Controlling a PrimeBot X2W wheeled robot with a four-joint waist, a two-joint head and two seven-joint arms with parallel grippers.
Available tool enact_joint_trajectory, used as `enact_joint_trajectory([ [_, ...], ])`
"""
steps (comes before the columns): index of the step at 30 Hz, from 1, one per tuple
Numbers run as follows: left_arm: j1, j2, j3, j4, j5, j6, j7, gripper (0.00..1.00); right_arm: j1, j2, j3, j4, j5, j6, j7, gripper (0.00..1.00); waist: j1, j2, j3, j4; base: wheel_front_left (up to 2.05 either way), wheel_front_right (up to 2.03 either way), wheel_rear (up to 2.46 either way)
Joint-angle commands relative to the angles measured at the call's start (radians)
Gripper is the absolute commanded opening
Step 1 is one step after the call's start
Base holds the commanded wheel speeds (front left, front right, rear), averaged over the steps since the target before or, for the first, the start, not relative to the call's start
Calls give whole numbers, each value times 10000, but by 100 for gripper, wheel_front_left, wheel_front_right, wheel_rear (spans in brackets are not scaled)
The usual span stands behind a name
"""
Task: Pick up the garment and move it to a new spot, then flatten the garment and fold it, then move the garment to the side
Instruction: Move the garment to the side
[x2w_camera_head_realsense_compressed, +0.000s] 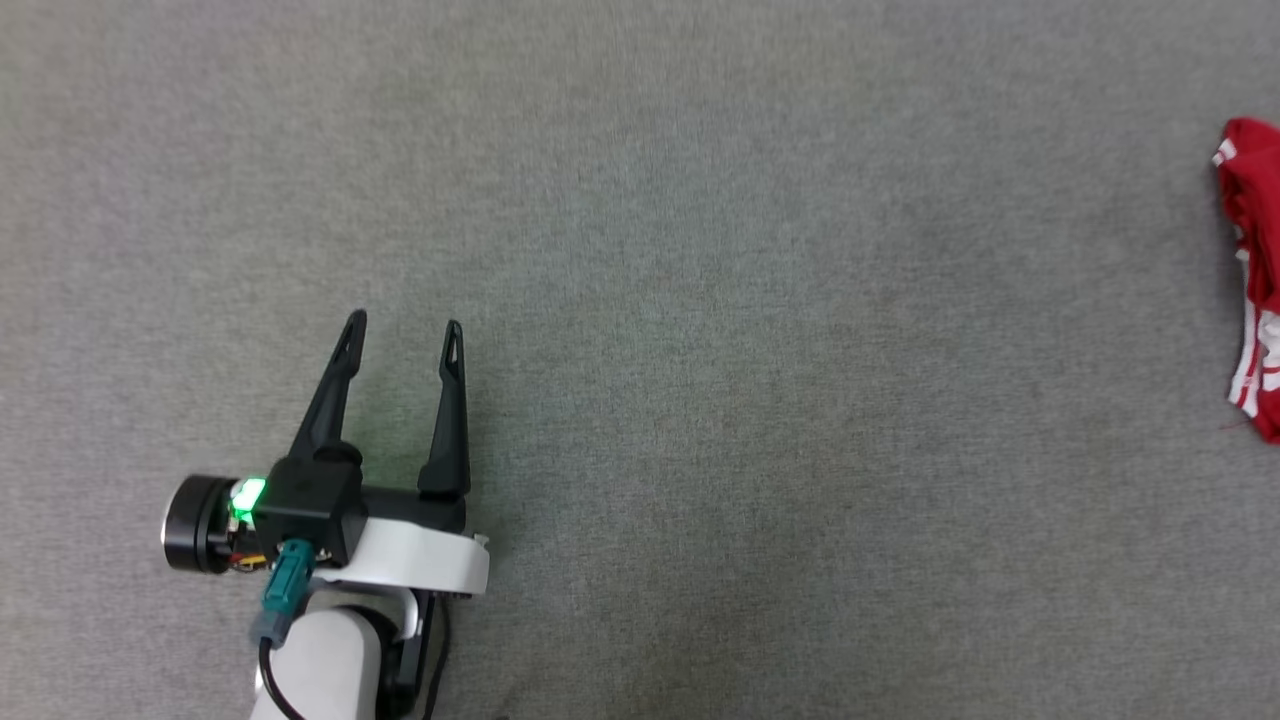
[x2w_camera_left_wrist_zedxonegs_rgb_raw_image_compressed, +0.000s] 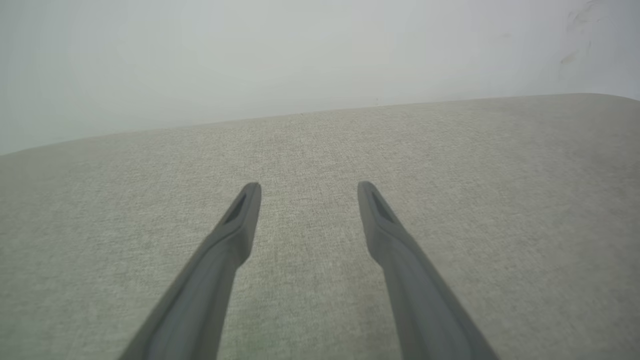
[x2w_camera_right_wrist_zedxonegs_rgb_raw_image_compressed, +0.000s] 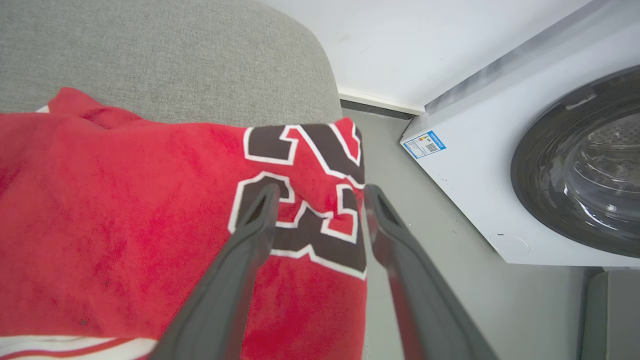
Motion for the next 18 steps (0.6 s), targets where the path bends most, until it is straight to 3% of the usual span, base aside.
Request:
enact_joint_trajectory([
  [1,211,-43,-4,75,-50,78,-22,100,161,224,-134,-41,-200,-15,-134,100,-1,0,-516,-2,0,0,0],
  [9,1103,-80,188,251,-203,297,-22,100,848,987,-965,-1173,-994,-15,-1586,100,-1,0,-1927,24,0,0,0],
  [18,1823,-92,369,317,-289,347,-22,100,1869,2880,-2422,-3093,-2199,-14,-3802,100,-1,0,-2936,278,0,0,0],
])
